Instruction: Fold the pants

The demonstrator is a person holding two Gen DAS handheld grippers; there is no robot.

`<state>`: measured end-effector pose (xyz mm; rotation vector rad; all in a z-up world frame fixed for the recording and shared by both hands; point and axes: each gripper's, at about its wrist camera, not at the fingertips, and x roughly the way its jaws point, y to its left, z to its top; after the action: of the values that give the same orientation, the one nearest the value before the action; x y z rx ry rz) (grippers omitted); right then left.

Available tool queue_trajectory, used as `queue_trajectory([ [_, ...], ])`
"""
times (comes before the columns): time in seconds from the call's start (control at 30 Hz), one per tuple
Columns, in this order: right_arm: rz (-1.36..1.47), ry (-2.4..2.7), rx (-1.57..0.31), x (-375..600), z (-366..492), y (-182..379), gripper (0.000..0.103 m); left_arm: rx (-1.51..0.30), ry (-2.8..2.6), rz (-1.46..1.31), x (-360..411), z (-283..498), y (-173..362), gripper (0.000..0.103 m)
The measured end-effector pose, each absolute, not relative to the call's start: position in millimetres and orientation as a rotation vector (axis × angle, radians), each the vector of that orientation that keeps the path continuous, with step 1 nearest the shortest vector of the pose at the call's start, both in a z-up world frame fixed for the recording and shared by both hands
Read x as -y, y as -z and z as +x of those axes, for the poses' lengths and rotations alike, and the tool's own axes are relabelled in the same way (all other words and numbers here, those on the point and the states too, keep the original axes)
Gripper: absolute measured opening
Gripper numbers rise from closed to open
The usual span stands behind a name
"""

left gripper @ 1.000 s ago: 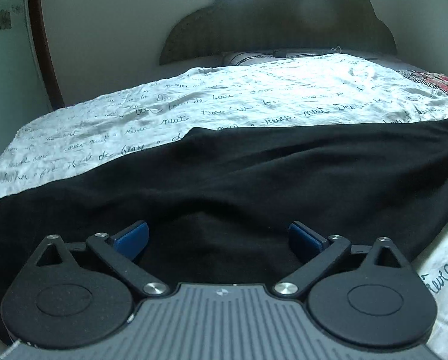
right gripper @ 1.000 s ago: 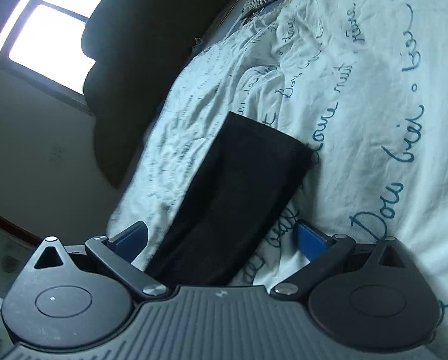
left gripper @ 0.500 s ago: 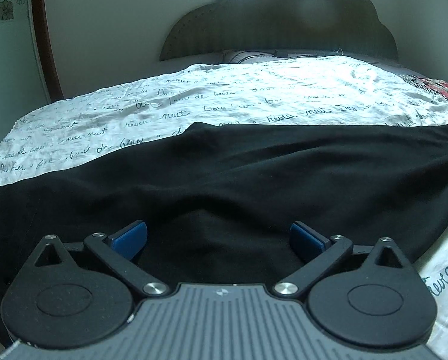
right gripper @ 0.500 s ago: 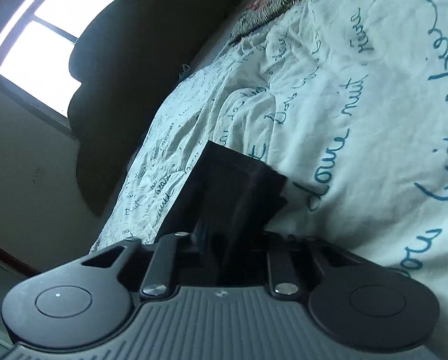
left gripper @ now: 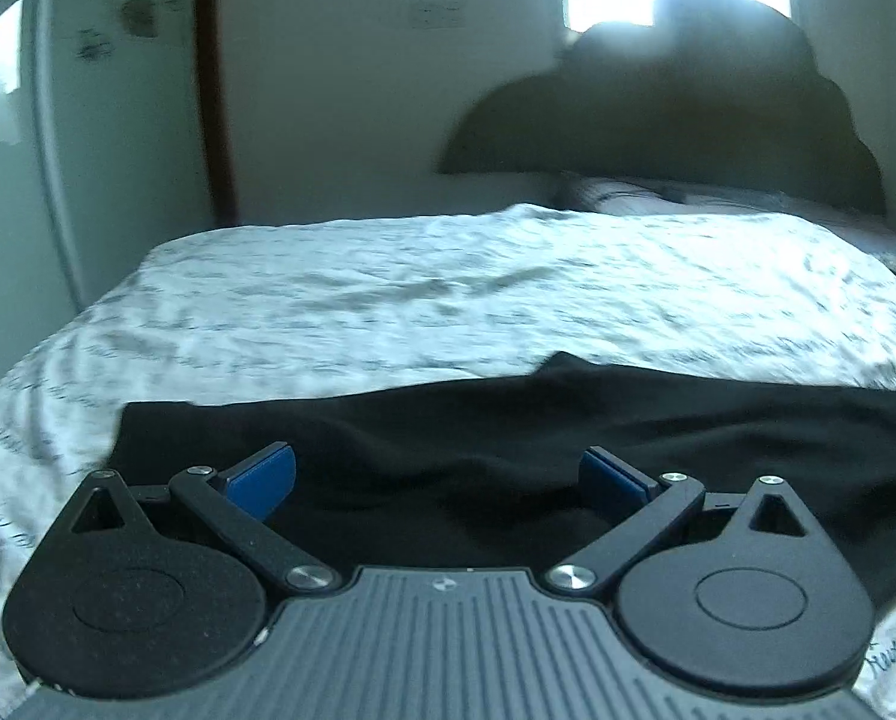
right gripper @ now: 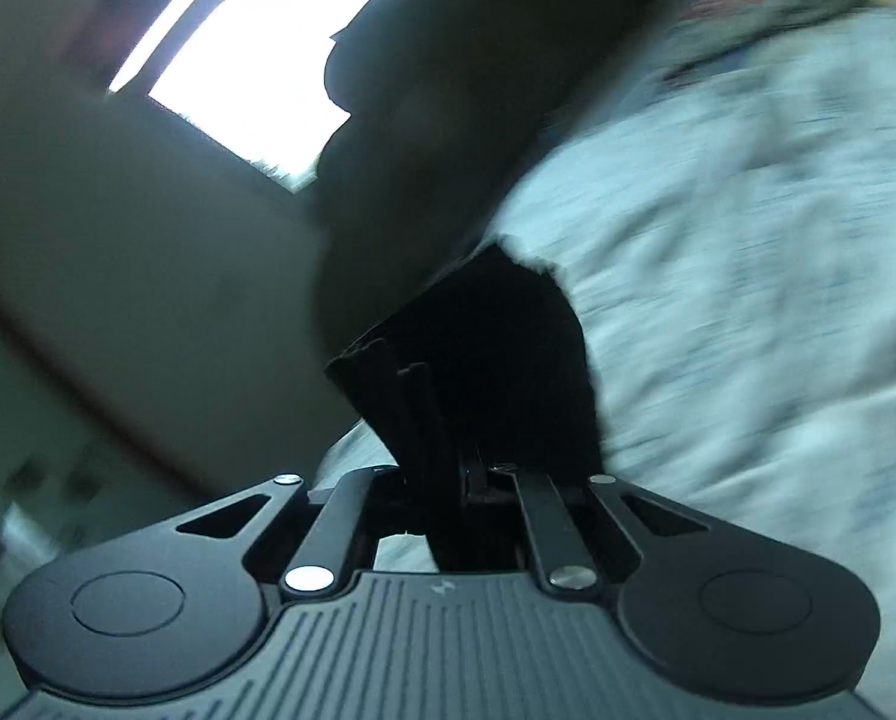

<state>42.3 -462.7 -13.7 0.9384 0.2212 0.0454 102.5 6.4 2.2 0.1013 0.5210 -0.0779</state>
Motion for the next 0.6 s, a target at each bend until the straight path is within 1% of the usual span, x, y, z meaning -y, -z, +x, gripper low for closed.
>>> queue_trajectory([
  [0.13, 0.884, -0.252, -0.330, 389, 88, 10, 0.008, -0.537, 0.046, 0.098, -18, 100, -2, 0.103],
  [0.33, 0.801, -0.419, -0.537, 288, 123, 40, 0.008, -0.557, 0.025, 0.108, -29, 96, 5, 0.103],
  [0.4, 0.753, -0.415, -0.583, 268, 128, 48, 0.008, -0.562, 0.018, 0.094, -32, 97, 6, 0.102],
  [0.53, 0.666, -0.416, -0.589, 246, 134, 46, 0.008, -0.582, 0.020, 0.065, -35, 98, 8, 0.102],
  [0.6, 0.577, -0.399, -0.654, 233, 139, 48, 0.010, -0.589, 0.026, 0.062, -36, 98, 10, 0.102],
])
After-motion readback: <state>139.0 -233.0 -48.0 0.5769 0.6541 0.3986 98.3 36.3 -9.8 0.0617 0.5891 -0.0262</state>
